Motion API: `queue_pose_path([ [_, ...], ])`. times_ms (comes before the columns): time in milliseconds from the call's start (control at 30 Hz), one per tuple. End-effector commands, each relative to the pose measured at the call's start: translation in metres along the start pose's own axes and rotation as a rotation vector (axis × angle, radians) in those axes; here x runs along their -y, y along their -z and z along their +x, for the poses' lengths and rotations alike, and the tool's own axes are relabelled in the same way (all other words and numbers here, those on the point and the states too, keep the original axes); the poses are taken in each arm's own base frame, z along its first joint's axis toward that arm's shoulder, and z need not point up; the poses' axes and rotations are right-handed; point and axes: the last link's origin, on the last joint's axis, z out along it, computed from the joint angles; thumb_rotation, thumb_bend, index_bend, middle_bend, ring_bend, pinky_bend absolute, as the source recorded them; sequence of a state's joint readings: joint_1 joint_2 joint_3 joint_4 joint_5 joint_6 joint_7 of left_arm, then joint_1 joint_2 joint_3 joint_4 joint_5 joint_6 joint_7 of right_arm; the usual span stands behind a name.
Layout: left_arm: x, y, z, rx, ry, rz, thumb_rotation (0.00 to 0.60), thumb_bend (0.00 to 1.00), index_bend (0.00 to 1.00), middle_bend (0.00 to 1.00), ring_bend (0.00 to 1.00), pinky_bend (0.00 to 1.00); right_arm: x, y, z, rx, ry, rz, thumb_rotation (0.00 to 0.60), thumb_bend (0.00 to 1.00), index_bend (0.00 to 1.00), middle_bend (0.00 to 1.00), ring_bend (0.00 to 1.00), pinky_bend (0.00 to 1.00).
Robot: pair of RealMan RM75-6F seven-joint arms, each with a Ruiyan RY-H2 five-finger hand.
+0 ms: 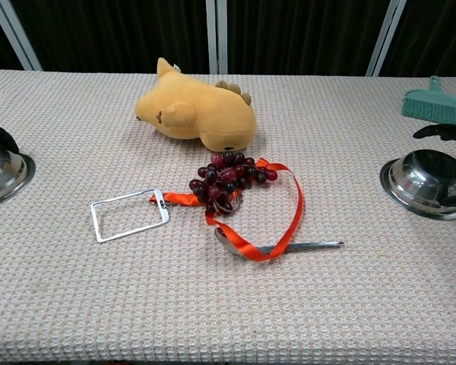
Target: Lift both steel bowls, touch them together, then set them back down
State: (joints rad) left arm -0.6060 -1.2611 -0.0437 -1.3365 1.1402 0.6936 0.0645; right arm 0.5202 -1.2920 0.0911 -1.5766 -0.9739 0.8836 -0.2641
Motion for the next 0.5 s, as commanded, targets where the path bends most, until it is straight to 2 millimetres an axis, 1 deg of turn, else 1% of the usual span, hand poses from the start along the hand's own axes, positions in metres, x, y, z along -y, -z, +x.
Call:
queue_pose_path([
  [33,0.0,0.002,0.004,-0.059,0.016,0.006,0.6,0.1,0.48,0.46,0.38,0.7,0.0,0.0,0.0,-0.01,-0.002,-0.002,0.6,0.18,0.0,0.03,0.0,0.0],
  [133,0.001,0.009,0.016,-0.141,0.036,0.006,0.6,0.11,0.53,0.5,0.43,0.74,-0.001,-0.001,0.001,-0.012,-0.001,-0.003,0.6,0.18,0.0,0.04,0.0,0.0],
  [300,0.011,0.032,0.045,-0.363,0.135,0.026,0.6,0.11,0.55,0.52,0.45,0.75,0.006,-0.006,0.002,0.001,0.008,0.012,0.6,0.18,0.0,0.05,0.0,0.0],
  [400,0.017,0.046,0.056,-0.485,0.207,0.036,0.6,0.11,0.56,0.53,0.46,0.75,0.011,-0.01,0.001,0.021,0.017,0.024,0.6,0.18,0.03,0.06,0.0,0.0],
  [500,0.023,0.054,0.061,-0.54,0.217,0.049,0.6,0.12,0.57,0.54,0.47,0.76,0.014,-0.013,0.0,0.061,0.015,0.026,0.6,0.18,0.08,0.1,0.03,0.02],
])
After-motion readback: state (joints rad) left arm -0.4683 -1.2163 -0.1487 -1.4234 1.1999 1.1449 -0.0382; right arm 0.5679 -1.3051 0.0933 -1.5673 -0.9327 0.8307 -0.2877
